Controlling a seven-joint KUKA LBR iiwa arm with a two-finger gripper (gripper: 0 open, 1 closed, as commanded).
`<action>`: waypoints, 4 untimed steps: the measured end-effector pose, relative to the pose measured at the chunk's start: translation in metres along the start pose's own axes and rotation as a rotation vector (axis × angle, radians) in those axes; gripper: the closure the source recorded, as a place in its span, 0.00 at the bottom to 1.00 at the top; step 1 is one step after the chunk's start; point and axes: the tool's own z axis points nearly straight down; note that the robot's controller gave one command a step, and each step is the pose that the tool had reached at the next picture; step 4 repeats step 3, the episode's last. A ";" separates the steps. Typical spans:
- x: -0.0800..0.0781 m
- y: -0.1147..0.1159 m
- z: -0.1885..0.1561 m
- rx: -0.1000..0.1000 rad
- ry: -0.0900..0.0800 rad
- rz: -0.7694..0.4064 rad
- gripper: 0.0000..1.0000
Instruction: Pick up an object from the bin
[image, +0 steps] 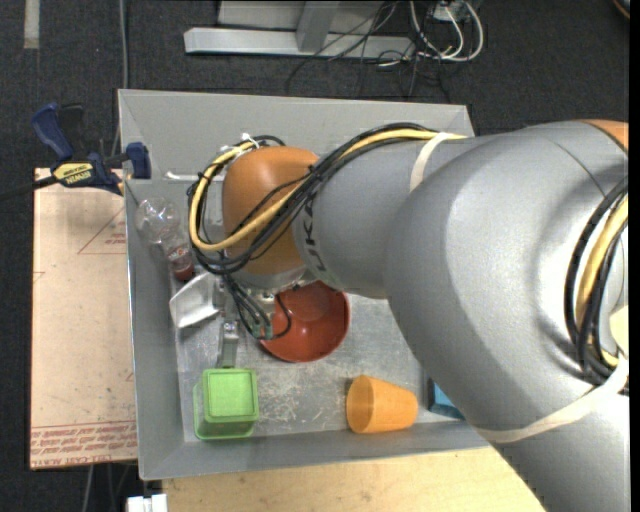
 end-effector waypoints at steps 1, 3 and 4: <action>0.000 0.001 -0.001 -0.001 -0.001 -0.002 1.00; -0.062 -0.054 -0.118 -0.001 -0.017 -0.476 1.00; -0.062 -0.054 -0.118 -0.001 -0.017 -0.476 1.00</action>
Offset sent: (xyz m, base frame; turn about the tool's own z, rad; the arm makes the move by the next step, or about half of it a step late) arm 0.0000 0.0000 0.0000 0.0000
